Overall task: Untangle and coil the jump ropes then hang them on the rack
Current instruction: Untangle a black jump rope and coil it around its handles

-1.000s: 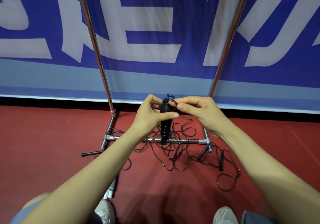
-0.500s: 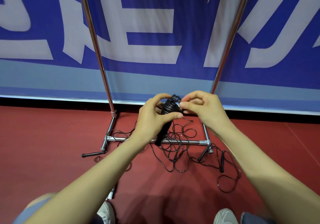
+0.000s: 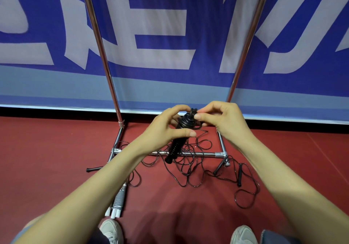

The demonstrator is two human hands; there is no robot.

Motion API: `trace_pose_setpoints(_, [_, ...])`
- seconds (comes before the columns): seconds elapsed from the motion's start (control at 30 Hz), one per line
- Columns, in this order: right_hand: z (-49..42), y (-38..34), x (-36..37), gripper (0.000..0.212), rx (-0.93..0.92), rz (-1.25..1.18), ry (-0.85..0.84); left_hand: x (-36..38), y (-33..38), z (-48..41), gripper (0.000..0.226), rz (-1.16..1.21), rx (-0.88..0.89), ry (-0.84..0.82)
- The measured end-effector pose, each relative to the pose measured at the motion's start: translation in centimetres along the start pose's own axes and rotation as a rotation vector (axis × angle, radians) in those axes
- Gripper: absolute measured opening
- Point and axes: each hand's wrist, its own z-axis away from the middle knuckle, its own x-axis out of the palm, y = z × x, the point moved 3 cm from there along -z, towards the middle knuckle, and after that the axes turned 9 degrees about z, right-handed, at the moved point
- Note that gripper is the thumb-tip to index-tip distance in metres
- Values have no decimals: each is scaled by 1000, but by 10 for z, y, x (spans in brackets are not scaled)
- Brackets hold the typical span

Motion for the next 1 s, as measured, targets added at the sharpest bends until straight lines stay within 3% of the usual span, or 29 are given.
trace_pose_setpoints(0.27, [1,-8,4,12,-98,332,104,3,-2,0,49,61,-14,-31])
trace_pose_setpoints(0.53, [5,-5,19,5,-218,561,53,2,-14,0,54,22,-114,-75])
trace_pose_setpoints(0.6, [4,-4,19,4,-169,479,48,2,-16,-1,46,131,-132,-52])
trace_pose_setpoints(0.73, [-2,1,9,25,-56,221,-46,2,-10,-2,39,309,-159,-19])
trace_pose_setpoints(0.9, [-3,-1,-8,21,75,-233,-85,-1,-5,-2,38,452,-209,-53])
trace_pose_setpoints(1.0, [-4,-1,-17,24,75,-211,-17,-5,-3,-3,38,490,-195,-108])
